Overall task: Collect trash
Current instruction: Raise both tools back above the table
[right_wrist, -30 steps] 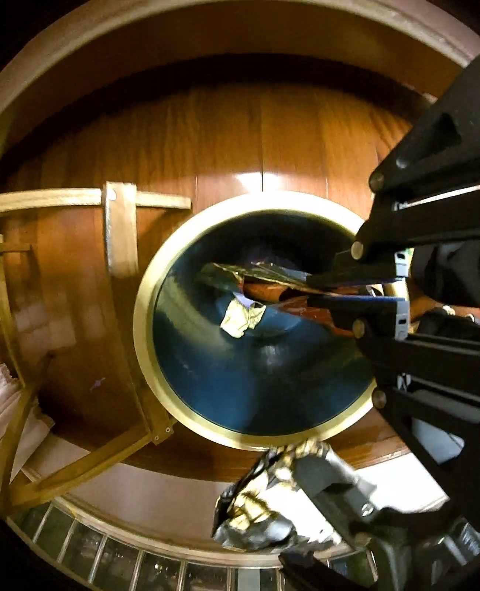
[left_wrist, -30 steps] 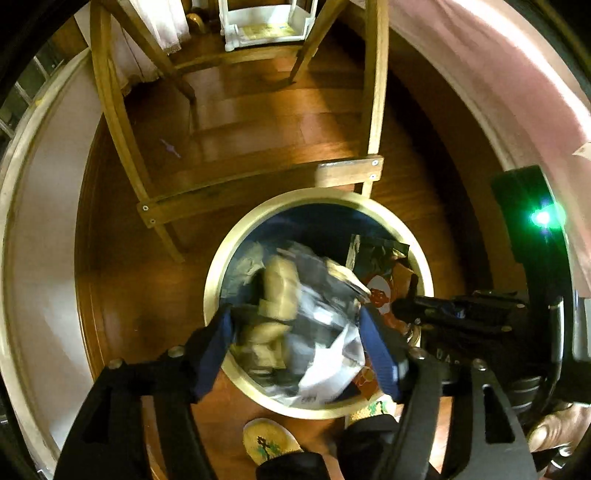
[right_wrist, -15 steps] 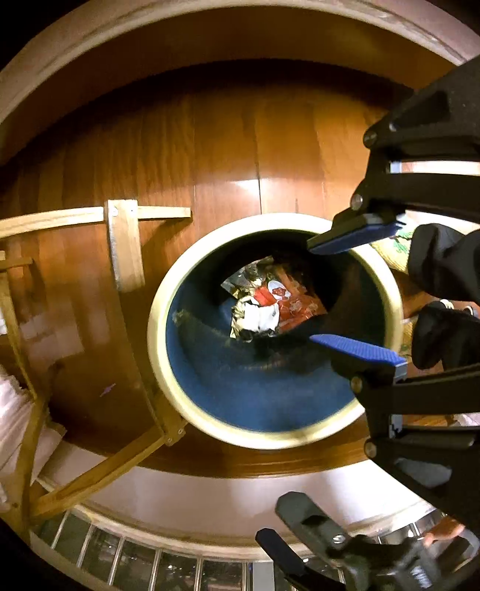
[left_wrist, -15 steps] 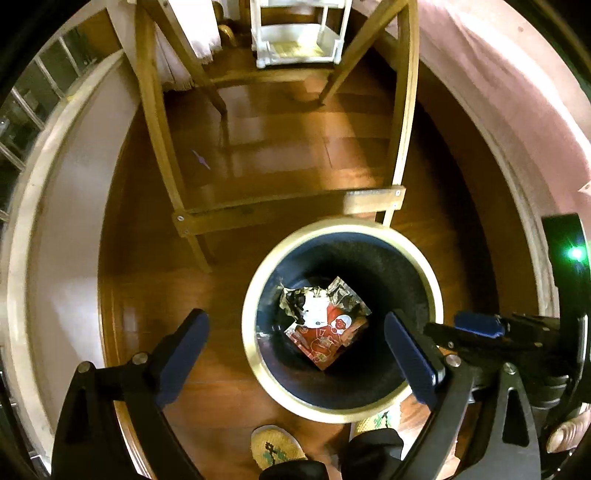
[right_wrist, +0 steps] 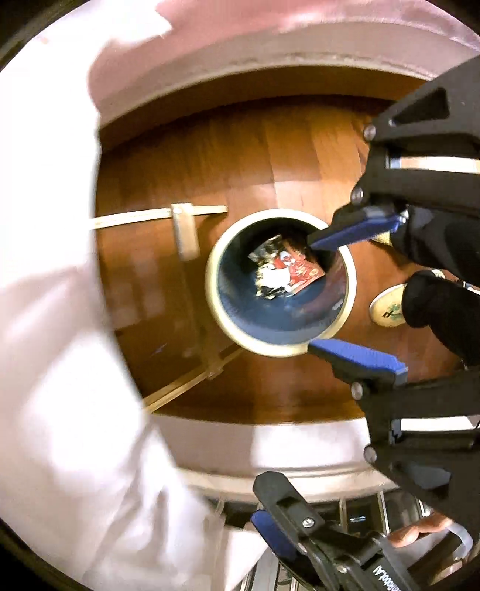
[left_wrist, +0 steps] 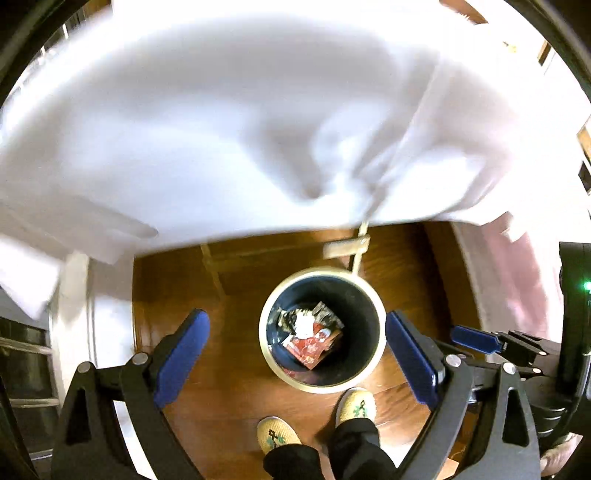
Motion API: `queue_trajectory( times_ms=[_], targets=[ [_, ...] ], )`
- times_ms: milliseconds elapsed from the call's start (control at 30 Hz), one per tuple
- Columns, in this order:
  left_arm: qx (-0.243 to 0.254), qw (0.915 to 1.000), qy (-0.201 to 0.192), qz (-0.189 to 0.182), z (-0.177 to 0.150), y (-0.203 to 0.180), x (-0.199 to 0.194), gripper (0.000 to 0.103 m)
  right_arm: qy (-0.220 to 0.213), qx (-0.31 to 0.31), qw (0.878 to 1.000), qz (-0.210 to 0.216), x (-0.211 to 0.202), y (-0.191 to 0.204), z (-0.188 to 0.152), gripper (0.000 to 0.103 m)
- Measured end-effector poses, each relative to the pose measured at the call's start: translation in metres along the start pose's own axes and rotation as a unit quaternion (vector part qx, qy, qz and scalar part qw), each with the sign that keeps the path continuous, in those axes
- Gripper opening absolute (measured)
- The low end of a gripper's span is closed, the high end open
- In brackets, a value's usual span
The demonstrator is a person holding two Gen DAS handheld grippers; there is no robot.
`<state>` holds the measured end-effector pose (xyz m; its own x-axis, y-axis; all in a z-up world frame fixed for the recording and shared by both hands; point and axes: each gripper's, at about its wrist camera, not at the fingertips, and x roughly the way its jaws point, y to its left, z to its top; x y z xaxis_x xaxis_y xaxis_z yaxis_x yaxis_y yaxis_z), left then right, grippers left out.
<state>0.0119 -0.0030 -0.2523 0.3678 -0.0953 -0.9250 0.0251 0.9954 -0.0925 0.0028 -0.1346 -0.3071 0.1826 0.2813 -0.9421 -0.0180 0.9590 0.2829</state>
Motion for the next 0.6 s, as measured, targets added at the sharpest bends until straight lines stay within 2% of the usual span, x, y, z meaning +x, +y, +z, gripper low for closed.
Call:
queue_trajectory(
  times_ms=[233, 333, 600],
  targets=[
    [0.031, 0.9980, -0.050, -0.022, 0.039, -0.009, -0.105, 0.095, -0.062, 0.018, 0.998, 0.007, -0.103, 0.025, 0.008, 0.054],
    [0.032, 0.9965, -0.072, -0.026, 0.058, -0.010, -0.148, 0.095, -0.081, 0.023, 0.996, 0.008, -0.135, 0.032, 0.011, 0.054],
    [0.021, 0.9927, -0.118, -0.018, 0.096, 0.002, -0.228, 0.095, -0.142, 0.016, 0.990, 0.004, -0.222, 0.060, 0.023, 0.054]
  ],
)
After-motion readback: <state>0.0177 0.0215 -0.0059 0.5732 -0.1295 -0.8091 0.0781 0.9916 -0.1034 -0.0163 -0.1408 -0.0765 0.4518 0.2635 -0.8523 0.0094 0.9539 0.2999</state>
